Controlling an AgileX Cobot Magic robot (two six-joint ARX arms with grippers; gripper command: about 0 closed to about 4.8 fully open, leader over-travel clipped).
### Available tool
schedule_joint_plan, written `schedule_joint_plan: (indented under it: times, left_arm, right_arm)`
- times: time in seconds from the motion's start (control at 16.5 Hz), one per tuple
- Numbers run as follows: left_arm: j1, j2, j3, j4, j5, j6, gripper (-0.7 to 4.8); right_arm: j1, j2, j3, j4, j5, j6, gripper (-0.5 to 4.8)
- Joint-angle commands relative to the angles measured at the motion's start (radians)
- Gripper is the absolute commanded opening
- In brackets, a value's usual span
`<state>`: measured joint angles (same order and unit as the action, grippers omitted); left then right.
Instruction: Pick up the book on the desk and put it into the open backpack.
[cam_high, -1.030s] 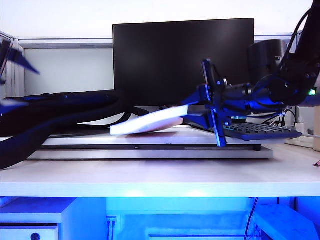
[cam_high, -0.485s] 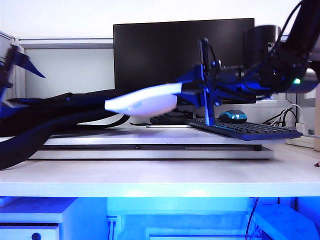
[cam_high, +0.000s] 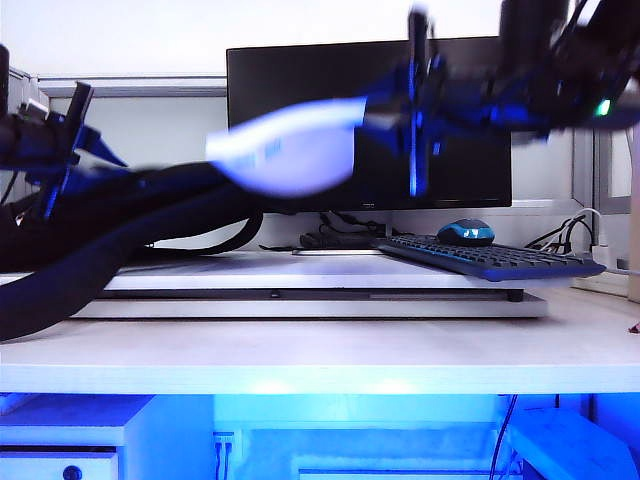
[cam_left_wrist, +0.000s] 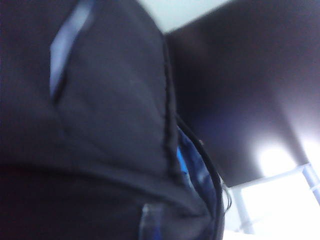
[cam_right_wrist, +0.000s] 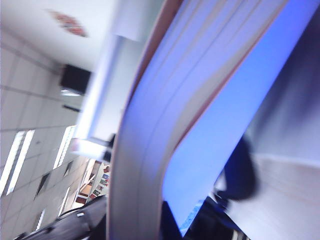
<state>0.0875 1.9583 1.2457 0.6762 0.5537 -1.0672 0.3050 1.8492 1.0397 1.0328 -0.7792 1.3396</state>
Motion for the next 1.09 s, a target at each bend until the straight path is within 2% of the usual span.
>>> schedule_joint_plan:
  times: [0.06, 0.18, 0.24, 0.3, 0.42, 0.67, 0.85, 1.03, 1.09]
  left_arm:
    - [0.002, -0.005, 0.050, 0.045, 0.034, 0.000, -0.06]
    - [0.002, -0.005, 0.050, 0.092, 0.038, -0.011, -0.05]
    - [0.002, -0.005, 0.050, 0.131, 0.062, -0.034, -0.05]
    - [0.002, -0.005, 0.050, 0.204, 0.100, -0.067, -0.05]
    - [0.002, -0.005, 0.050, 0.290, 0.132, -0.127, -0.05]
    - [0.000, -0.005, 0.050, 0.406, 0.243, -0.214, -0.05]
    - [-0.001, -0.005, 0.050, 0.441, 0.341, -0.233, -0.06]
    - [-0.015, -0.006, 0.050, 0.600, 0.373, -0.344, -0.05]
    - [-0.019, -0.007, 0.050, 0.610, 0.398, -0.362, -0.06]
  right_arm:
    - [0.002, -0.091, 0.019, 0.086, 0.008, -0.012, -0.09]
    - [0.002, -0.099, 0.048, 0.064, 0.047, -0.016, -0.09]
    - [0.002, -0.097, 0.079, -0.032, 0.070, -0.066, -0.09]
    - [0.002, -0.094, 0.145, -0.257, 0.091, -0.203, -0.09]
    - [0.015, -0.054, 0.240, -0.378, 0.093, -0.286, -0.09]
    - [0.049, 0.071, 0.416, -0.386, 0.085, -0.266, -0.09]
    - [0.060, 0.074, 0.442, -0.409, 0.126, -0.272, -0.09]
    - [0.059, 0.073, 0.456, -0.399, 0.126, -0.270, -0.09]
    - [0.059, 0.073, 0.480, -0.401, 0.121, -0.266, -0.09]
